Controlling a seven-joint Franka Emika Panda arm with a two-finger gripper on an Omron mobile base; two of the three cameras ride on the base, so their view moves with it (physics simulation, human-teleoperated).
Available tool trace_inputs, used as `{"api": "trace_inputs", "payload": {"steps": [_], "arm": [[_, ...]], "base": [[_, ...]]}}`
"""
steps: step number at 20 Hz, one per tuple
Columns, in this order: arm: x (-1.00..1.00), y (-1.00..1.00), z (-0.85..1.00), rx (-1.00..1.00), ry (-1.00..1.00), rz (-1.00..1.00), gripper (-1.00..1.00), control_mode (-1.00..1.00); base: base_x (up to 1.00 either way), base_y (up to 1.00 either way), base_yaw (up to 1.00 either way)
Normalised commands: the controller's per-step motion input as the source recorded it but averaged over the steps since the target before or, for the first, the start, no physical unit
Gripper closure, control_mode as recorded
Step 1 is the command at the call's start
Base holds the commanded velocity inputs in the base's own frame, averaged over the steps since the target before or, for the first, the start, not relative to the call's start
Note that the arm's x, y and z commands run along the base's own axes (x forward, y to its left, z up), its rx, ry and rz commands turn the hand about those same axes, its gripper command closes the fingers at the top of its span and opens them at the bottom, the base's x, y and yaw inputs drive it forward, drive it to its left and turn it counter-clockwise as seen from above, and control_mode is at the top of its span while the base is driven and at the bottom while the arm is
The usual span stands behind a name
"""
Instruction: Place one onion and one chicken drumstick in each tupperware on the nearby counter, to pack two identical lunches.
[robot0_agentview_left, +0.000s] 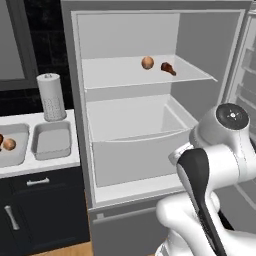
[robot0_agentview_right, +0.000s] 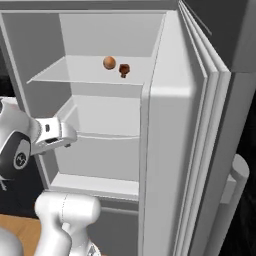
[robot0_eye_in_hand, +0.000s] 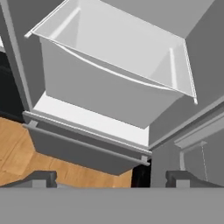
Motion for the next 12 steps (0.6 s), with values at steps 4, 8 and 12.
{"api": "trace_inputs", "payload": {"steps": [4, 8, 12], "arm": [[0.0, 0.0, 0.0, 0.0, 0.0, 0.0, -1.0, 1.0], [0.0, 0.0, 0.0, 0.0, 0.0, 0.0, -1.0, 1.0], [0.0, 0.02, 0.0, 0.0, -0.11, -0.1, -1.0, -1.0]], "base": [[-0.11, 0.01, -0.22], [0.0, 0.13, -0.22], [0.0, 0.04, -0.05]]}}
